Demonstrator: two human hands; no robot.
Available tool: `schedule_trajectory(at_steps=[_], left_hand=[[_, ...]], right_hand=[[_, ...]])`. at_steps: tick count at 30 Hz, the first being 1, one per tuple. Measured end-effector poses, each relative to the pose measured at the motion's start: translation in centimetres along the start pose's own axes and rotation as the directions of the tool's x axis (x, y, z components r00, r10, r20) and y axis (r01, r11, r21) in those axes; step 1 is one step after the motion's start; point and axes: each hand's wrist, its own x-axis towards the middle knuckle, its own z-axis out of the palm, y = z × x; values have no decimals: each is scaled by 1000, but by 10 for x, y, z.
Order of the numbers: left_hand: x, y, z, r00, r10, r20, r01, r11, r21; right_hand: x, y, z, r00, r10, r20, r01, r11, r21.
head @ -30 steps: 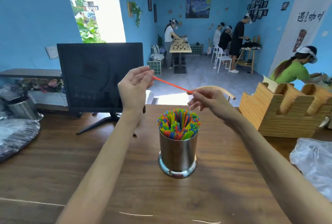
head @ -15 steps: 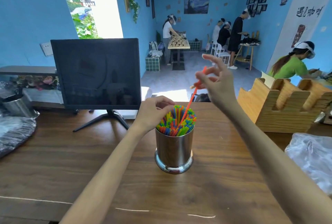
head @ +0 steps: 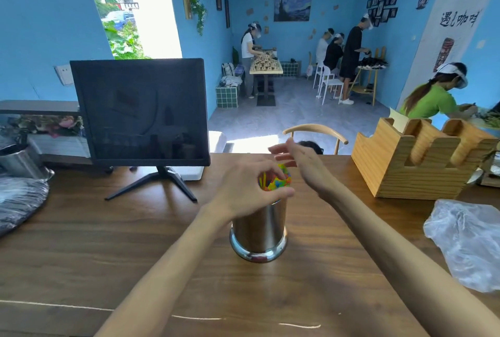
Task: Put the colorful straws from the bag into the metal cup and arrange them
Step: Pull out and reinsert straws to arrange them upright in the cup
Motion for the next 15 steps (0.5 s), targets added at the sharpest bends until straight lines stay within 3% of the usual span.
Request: schedule_trajectory(at_steps=[4,9,15], left_hand=[[4,11,14,995,-20,98,-4,971,241],[4,11,15,999,-49,20,43,975,216],[8,6,9,996,-78,40,69,979,191]], right_hand=[[-7,9,-2,992,28,-120,-23,999,40],[-18,23,-6,985,73,-155,-64,996,60],[-30,20,-6,996,20,-82,-23,999,-40]])
